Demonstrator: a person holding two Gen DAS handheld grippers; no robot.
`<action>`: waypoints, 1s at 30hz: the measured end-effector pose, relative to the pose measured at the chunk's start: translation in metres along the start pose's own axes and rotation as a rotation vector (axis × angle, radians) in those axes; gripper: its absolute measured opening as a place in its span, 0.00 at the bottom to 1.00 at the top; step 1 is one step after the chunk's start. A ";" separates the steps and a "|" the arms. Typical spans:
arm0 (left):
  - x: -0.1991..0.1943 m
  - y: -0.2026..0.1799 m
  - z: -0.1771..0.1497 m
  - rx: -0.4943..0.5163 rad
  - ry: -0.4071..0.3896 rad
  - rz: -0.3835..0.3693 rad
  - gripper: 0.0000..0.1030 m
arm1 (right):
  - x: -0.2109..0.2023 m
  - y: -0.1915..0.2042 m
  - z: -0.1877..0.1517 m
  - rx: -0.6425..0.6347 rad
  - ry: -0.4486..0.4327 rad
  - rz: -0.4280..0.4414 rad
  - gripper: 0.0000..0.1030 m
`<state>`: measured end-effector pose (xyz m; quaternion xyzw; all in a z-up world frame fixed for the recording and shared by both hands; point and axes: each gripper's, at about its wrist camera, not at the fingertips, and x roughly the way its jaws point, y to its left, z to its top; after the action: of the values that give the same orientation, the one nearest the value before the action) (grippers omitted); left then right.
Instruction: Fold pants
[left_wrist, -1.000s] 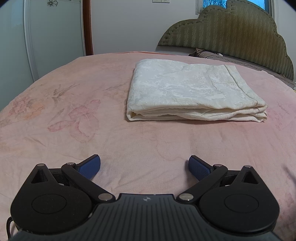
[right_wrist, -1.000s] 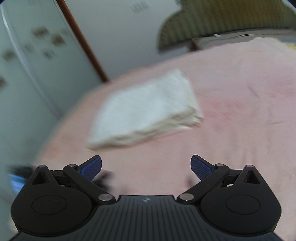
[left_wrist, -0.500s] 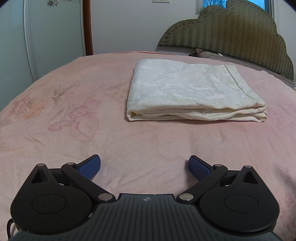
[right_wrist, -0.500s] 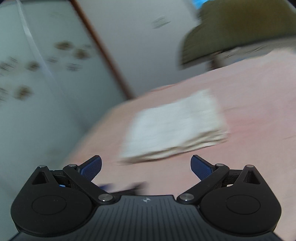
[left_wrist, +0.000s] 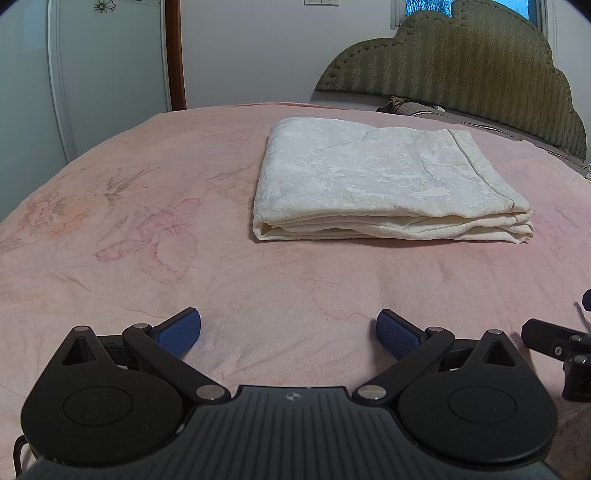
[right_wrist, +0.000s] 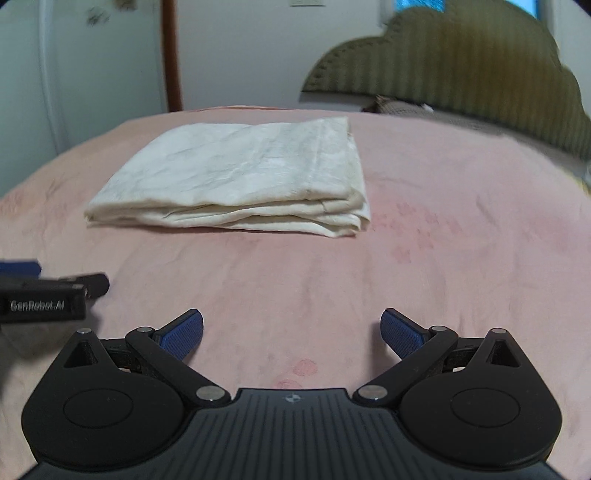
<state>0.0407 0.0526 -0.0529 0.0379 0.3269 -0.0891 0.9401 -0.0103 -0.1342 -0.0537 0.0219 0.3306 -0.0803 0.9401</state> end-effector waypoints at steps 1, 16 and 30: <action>0.000 0.000 0.000 0.000 0.000 0.000 1.00 | 0.001 0.001 0.000 -0.010 0.003 -0.003 1.00; -0.001 -0.002 0.000 0.001 0.000 0.001 1.00 | 0.010 -0.001 -0.007 0.028 0.006 -0.004 1.00; -0.004 0.002 0.003 0.008 0.044 -0.034 1.00 | 0.010 -0.002 -0.007 0.036 0.007 0.001 1.00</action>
<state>0.0398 0.0552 -0.0482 0.0381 0.3479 -0.1057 0.9308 -0.0078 -0.1370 -0.0655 0.0391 0.3322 -0.0857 0.9385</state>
